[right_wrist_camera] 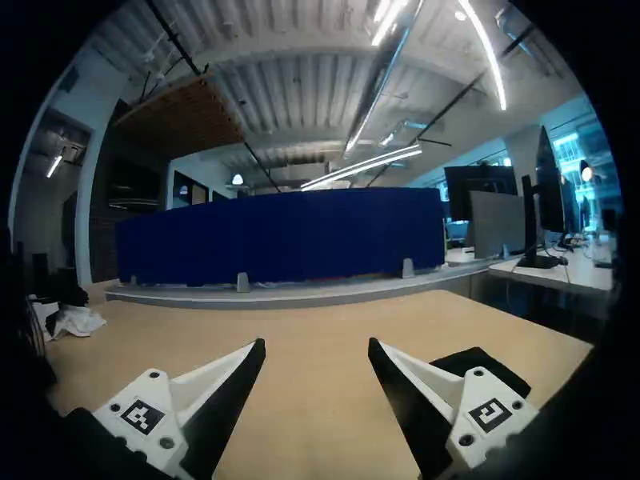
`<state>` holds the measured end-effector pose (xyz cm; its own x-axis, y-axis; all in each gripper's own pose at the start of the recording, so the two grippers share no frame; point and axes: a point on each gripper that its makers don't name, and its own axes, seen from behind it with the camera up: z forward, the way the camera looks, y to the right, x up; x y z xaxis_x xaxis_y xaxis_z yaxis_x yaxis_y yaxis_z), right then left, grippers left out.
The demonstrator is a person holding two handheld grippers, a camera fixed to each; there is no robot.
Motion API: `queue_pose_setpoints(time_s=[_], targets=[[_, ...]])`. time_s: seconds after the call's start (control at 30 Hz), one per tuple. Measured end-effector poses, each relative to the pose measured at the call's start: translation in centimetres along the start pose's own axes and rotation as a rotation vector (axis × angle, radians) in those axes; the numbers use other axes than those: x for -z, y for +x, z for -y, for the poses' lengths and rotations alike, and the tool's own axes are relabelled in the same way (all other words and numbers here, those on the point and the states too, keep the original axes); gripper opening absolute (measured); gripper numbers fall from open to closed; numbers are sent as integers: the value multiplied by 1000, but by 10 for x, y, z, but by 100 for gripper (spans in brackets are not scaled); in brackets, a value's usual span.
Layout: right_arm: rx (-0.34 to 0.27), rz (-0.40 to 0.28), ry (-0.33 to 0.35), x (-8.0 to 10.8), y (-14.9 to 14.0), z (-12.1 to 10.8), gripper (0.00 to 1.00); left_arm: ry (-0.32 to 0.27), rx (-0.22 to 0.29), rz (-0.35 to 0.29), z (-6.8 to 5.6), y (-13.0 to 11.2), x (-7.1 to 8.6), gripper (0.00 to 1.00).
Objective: Fold towel
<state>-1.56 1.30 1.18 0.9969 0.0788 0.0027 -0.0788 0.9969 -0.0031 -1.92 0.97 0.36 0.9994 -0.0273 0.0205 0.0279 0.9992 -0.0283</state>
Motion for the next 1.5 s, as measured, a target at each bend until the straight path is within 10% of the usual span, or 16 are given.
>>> queue_pose_setpoints(time_s=[1.5], targets=[[71,-3,10,-4,-7,10,100,-1,0,0,-1,0,3,90]])
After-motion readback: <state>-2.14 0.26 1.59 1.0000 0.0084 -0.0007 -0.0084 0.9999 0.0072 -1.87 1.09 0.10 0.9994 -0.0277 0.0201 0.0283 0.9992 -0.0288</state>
